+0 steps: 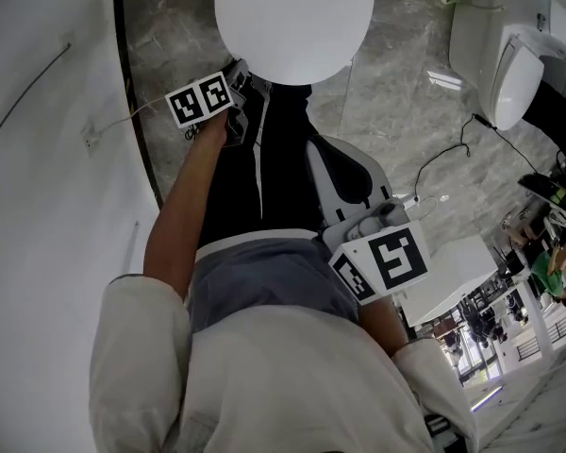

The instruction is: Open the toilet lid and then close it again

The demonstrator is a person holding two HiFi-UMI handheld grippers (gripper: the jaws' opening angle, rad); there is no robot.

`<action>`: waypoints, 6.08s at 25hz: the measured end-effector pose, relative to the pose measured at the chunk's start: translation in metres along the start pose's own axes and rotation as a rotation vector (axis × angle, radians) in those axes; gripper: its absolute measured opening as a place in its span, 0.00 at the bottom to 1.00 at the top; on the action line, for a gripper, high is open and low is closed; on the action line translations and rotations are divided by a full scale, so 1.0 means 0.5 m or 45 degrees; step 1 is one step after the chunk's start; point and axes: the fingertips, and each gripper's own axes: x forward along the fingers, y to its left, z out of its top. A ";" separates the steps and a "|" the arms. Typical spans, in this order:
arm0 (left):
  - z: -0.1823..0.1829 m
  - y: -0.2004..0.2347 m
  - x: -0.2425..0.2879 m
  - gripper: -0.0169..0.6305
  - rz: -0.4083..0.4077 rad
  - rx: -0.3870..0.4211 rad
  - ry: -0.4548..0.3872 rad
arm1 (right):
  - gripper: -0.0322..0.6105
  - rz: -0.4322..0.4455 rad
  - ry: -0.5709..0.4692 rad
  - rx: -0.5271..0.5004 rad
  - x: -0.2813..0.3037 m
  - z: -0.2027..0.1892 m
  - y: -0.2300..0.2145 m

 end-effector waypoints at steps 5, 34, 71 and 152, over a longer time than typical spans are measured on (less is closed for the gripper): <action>0.012 -0.027 -0.021 0.11 -0.014 -0.004 -0.025 | 0.07 -0.003 -0.028 -0.015 -0.013 0.025 0.006; 0.115 -0.180 -0.116 0.10 -0.117 0.071 -0.097 | 0.07 -0.012 -0.206 -0.114 -0.125 0.142 0.084; 0.302 -0.373 -0.181 0.11 -0.163 0.179 -0.310 | 0.07 -0.023 -0.361 -0.237 -0.242 0.234 0.091; 0.772 -0.660 -0.029 0.07 -0.017 0.751 -0.606 | 0.07 -0.091 -0.327 -0.086 -0.241 0.362 -0.187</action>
